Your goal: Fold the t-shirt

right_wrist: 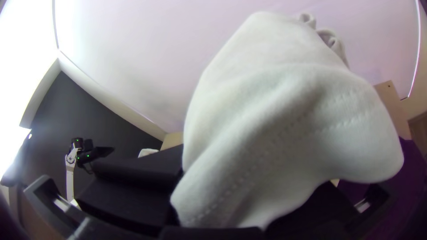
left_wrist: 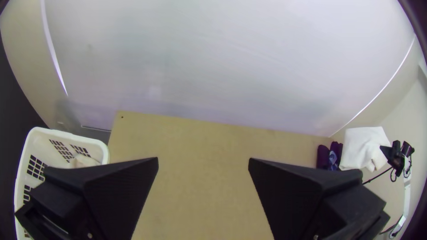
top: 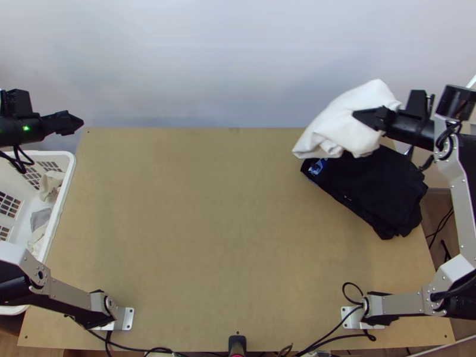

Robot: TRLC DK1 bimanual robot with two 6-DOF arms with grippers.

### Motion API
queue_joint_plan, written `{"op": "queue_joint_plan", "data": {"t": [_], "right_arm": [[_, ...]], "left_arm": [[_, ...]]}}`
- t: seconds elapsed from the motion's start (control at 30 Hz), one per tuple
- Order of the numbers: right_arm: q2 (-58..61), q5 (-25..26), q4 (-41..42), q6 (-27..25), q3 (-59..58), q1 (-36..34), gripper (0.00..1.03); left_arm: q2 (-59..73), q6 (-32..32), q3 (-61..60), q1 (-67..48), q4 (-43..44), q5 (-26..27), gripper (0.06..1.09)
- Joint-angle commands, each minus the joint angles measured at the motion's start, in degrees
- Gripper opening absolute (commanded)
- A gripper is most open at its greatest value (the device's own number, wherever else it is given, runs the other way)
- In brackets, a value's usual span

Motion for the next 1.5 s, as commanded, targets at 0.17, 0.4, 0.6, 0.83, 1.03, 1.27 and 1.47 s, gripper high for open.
{"op": "queue_joint_plan", "data": {"t": [0.17, 0.4, 0.6, 0.83, 1.03, 1.27, 1.47], "right_arm": [[4.36, -5.85, -2.23, -13.0, -2.06, -11.41, 0.03], [6.82, -6.21, -2.32, -13.88, -3.11, -14.14, 0.03], [10.33, -6.12, -5.84, -12.04, -1.44, -17.83, 0.03], [12.09, -4.27, -14.27, -10.81, 0.85, -25.47, 1.0], [9.1, 5.75, -20.43, -16.08, -2.14, -41.03, 1.0], [-1.8, 28.42, -11.81, -24.08, -7.77, -48.85, 1.0], [-6.63, 35.01, 4.1, -26.36, -7.59, -49.03, 1.0]], "left_arm": [[1.86, 0.35, 0.03, -0.49, 0.87, -0.01, 1.04], [2.65, 0.26, 0.73, -1.81, 1.75, -0.01, 1.04], [3.97, 0.26, 2.66, -2.42, 1.75, -0.1, 1.04], [4.94, 0.35, 3.9, -2.69, 1.75, -0.01, 1.04], [5.2, 0.53, 3.81, -2.42, 1.66, -0.01, 1.04], [6.96, 0.17, 3.9, -2.77, 2.27, 1.31, 1.04], [7.57, -1.76, 3.81, -4.62, 4.03, 1.66, 1.04]]}}
